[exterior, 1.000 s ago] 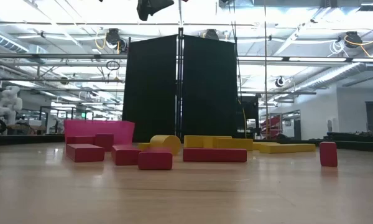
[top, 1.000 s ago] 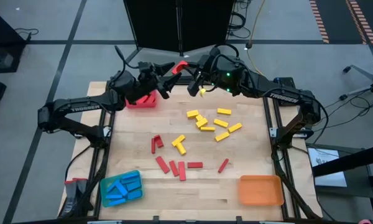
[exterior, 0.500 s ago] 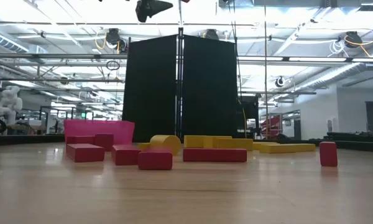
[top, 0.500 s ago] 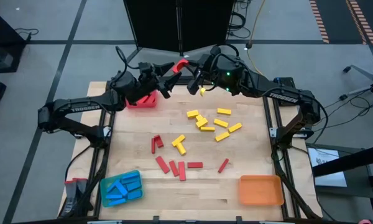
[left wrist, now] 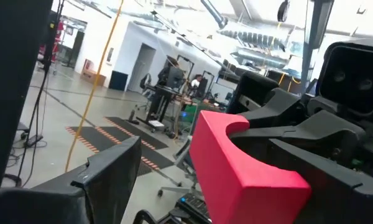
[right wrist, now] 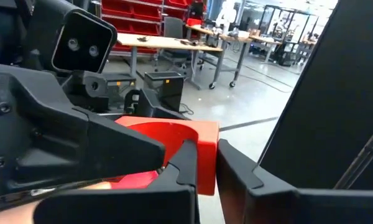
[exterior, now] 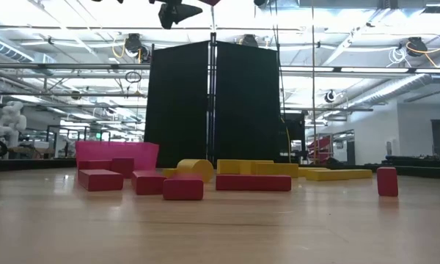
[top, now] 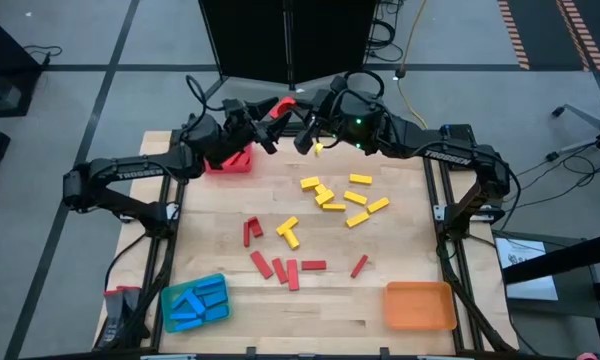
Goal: Sort blocks
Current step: Put the red block into the red bin
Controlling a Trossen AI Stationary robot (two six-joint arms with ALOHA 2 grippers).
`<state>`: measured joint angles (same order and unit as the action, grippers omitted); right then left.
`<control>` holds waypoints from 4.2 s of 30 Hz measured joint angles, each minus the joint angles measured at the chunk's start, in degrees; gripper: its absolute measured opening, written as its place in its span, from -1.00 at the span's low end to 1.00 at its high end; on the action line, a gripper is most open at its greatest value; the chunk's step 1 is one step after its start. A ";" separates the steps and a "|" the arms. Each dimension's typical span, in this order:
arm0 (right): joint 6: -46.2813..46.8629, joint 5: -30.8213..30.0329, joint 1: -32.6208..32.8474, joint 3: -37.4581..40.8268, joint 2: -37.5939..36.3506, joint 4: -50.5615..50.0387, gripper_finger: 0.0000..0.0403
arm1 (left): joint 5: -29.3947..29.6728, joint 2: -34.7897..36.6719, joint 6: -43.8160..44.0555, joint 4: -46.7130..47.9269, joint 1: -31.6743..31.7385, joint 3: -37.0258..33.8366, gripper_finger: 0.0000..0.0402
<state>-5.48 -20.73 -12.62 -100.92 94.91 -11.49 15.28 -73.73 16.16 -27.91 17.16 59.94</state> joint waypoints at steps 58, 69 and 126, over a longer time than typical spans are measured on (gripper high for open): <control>-1.42 -3.39 -0.11 0.07 0.11 -0.35 -0.90 | 3.00 -0.04 -1.62 1.52 -0.10 0.02 -0.33; -2.14 -2.92 -0.11 0.07 0.11 -0.26 -0.75 | 3.02 -0.04 -1.52 1.32 -0.06 0.02 -0.34; 24.22 -13.39 0.74 -0.04 -40.31 -59.12 0.01 | -3.20 -6.95 1.09 74.95 29.82 -2.38 -0.34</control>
<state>18.74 -34.11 -11.88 -100.97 54.61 -70.61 12.09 -80.69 17.25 47.04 46.98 57.56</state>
